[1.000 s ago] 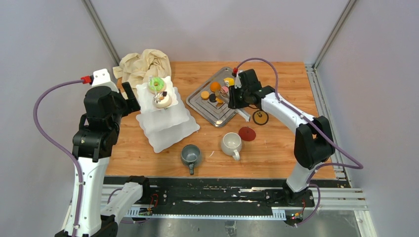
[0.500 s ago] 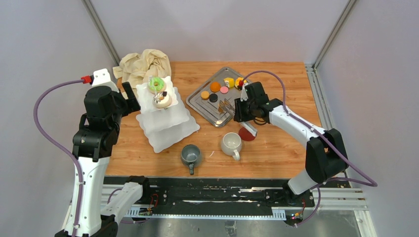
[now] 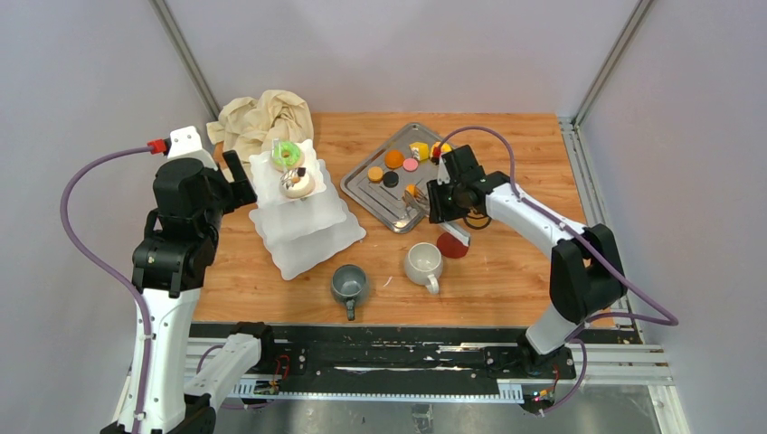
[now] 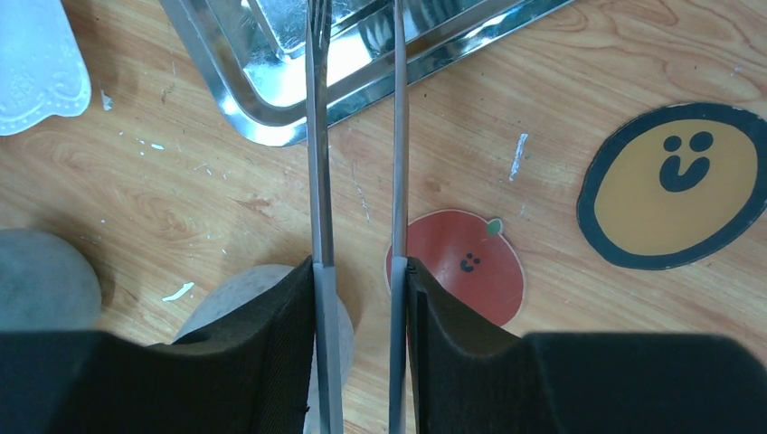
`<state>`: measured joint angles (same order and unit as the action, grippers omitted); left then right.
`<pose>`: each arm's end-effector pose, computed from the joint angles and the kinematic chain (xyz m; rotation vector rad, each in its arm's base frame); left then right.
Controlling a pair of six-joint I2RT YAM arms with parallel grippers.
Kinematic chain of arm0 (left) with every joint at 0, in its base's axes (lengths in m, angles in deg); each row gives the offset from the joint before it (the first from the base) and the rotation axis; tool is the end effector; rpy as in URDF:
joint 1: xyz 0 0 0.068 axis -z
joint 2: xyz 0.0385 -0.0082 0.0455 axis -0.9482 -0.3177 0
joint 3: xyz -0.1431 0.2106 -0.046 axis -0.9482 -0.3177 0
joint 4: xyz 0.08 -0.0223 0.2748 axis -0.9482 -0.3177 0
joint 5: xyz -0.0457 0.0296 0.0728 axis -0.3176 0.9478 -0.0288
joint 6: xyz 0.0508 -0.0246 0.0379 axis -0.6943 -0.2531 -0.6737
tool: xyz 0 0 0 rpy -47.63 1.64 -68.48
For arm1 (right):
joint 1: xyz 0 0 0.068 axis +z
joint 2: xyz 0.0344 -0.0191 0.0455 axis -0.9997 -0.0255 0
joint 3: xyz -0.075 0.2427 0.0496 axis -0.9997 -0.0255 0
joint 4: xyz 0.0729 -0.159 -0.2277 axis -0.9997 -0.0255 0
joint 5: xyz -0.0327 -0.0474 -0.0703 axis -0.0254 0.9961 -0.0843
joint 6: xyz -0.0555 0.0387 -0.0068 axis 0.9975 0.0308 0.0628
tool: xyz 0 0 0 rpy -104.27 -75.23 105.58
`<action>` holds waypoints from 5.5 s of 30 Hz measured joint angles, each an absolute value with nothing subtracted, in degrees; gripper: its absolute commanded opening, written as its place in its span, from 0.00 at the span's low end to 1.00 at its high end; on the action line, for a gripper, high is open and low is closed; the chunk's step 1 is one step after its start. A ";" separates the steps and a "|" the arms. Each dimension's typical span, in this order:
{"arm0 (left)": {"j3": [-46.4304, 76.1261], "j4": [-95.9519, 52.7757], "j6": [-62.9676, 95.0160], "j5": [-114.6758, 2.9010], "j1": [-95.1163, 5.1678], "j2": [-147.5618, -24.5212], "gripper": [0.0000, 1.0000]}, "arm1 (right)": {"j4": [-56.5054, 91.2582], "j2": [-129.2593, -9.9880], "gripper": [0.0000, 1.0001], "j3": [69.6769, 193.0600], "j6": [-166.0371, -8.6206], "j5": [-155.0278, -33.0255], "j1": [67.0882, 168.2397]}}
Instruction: Serve the afternoon tea
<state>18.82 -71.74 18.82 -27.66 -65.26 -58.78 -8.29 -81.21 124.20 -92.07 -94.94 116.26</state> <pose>0.1844 -0.0013 0.4370 -0.3657 1.8645 0.0909 0.3378 0.1867 0.2071 -0.4177 2.4642 0.4779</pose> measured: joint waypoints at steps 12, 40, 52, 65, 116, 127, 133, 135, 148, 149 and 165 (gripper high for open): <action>18.80 -71.77 18.82 -27.64 -65.26 -58.73 0.87 | -9.58 -84.29 0.46 127.30 -91.37 -93.61 116.26; 18.73 -71.74 18.79 -27.46 -65.26 -58.73 0.87 | -12.40 -90.56 0.24 133.99 -88.37 -85.22 118.95; 18.73 -71.74 18.79 -27.48 -65.26 -58.75 0.87 | -14.82 -85.38 0.14 134.34 -87.13 -84.95 119.19; 20.11 -71.79 18.33 -27.44 -65.26 -58.93 0.87 | -15.35 -75.04 0.13 136.11 -86.25 -91.97 122.43; 22.18 -71.81 17.92 -25.34 -65.26 -59.10 0.87 | -6.10 -91.59 0.15 151.06 -88.94 -108.43 141.70; 22.16 -71.81 17.70 -25.26 -65.26 -59.02 0.87 | -0.57 -94.36 0.21 151.89 -92.74 -106.29 142.53; 21.94 -71.81 17.70 -25.26 -65.26 -58.88 0.87 | 0.96 -96.85 0.35 152.00 -93.29 -104.58 143.26; 21.94 -71.81 17.70 -25.23 -65.26 -58.88 0.87 | 1.20 -97.18 0.39 151.96 -93.49 -104.12 143.26; 21.53 -71.79 17.70 -25.26 -65.23 -58.88 0.87 | 2.73 -97.07 0.43 151.30 -94.05 -103.34 143.26; 21.51 -71.81 17.70 -25.26 -65.23 -58.88 0.87 | 2.73 -97.03 0.43 151.15 -94.05 -103.34 143.26; 21.51 -71.79 17.70 -25.36 -65.23 -58.84 0.87 | 3.10 -88.20 0.45 142.82 -94.03 -102.61 143.26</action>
